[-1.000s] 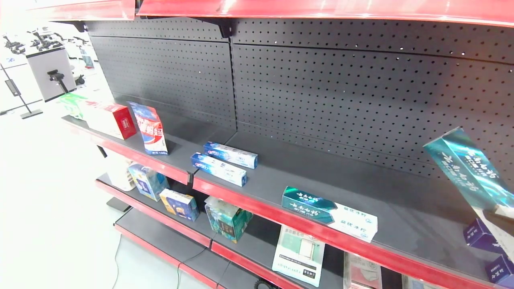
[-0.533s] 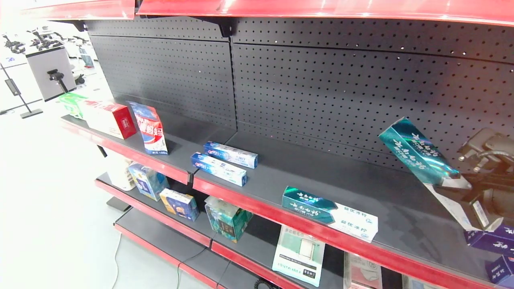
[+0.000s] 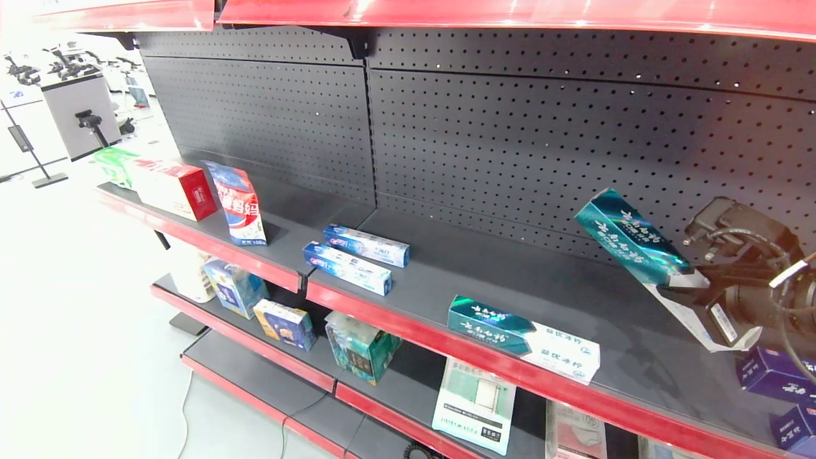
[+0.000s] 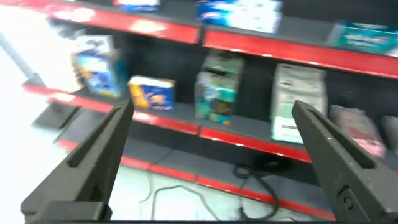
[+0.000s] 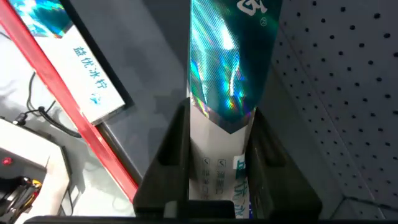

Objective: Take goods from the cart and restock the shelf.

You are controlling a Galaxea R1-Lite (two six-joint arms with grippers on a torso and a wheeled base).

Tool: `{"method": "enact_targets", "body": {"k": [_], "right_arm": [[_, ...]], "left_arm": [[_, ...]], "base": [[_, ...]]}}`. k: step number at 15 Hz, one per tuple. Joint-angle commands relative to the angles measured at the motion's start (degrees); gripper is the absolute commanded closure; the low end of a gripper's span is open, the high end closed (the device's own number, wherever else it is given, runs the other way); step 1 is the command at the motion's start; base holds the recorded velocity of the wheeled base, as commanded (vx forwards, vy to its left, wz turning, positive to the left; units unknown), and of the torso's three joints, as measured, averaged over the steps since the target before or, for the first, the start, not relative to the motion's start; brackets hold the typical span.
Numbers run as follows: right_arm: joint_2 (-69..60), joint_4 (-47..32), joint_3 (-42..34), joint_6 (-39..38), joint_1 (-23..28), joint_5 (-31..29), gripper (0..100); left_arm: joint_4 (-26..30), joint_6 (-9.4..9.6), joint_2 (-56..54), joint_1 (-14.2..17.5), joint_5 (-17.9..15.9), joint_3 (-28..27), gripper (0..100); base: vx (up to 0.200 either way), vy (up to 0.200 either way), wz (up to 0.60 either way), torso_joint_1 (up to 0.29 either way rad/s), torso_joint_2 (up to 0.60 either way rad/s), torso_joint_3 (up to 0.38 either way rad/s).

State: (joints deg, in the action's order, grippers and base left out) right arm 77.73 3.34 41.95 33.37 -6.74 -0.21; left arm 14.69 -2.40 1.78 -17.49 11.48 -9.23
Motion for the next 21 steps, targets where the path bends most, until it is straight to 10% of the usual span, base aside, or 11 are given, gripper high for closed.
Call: {"method": "enact_targets", "body": {"k": [1,6,9,12,13,15,17,18,19,21], "right_arm": [[-0.2,0.0,0.2,0.0,0.0,-0.1,100],[-0.1,0.0,-0.2,-0.1,0.0,-0.1,100],[0.1,0.0,0.0,-0.1,0.0,-0.1,100],[0.2,0.0,-0.1,-0.1,0.3,-0.1,100],[0.4,0.0,-0.2,-0.1,0.2,0.0,100],[0.6,0.0,-0.3,-0.1,0.1,0.0,100],[0.5,0.0,0.0,-0.1,0.3,0.0,100],[0.4,0.0,-0.1,-0.1,0.3,0.0,100],[0.6,0.0,0.1,-0.1,0.1,0.0,100],[0.6,0.0,0.2,0.0,-0.1,0.0,100]], "left_arm": [[0.2,-0.41,2.2,0.9,2.9,0.1,0],[-0.4,-3.22,13.8,4.5,4.5,-4.7,0],[1.6,-2.78,10.3,16.4,7.5,-1.2,0],[1.7,-1.99,4.9,18.7,0.5,0.1,0],[1.5,-1.29,-0.9,16.9,-7.4,0.3,0],[-3.3,-0.41,-1.8,17.4,-7.9,2.6,0],[-19.5,6.09,-1.8,17.3,-8.3,9.2,0],[-18.6,5.74,-1.7,17.3,-8.4,9.2,0],[-14.9,-0.24,-1.5,17.4,-6.2,8.2,0],[-15.2,-1.91,-1.7,17.5,-2.8,8.5,0]], "base": [[0.0,0.0,0.0,0.0,0.0,0.0],[0.0,0.0,0.0,0.0,0.0,0.0],[0.0,0.0,0.0,0.0,0.0,0.0],[0.0,0.0,0.0,0.0,0.0,0.0],[0.0,0.0,0.0,0.0,0.0,0.0],[0.0,0.0,0.0,0.0,0.0,0.0],[0.0,0.0,0.0,0.0,0.0,0.0],[0.0,0.0,0.0,0.0,0.0,0.0],[0.0,0.0,0.0,0.0,0.0,0.0],[0.0,0.0,0.0,0.0,0.0,0.0]]}}
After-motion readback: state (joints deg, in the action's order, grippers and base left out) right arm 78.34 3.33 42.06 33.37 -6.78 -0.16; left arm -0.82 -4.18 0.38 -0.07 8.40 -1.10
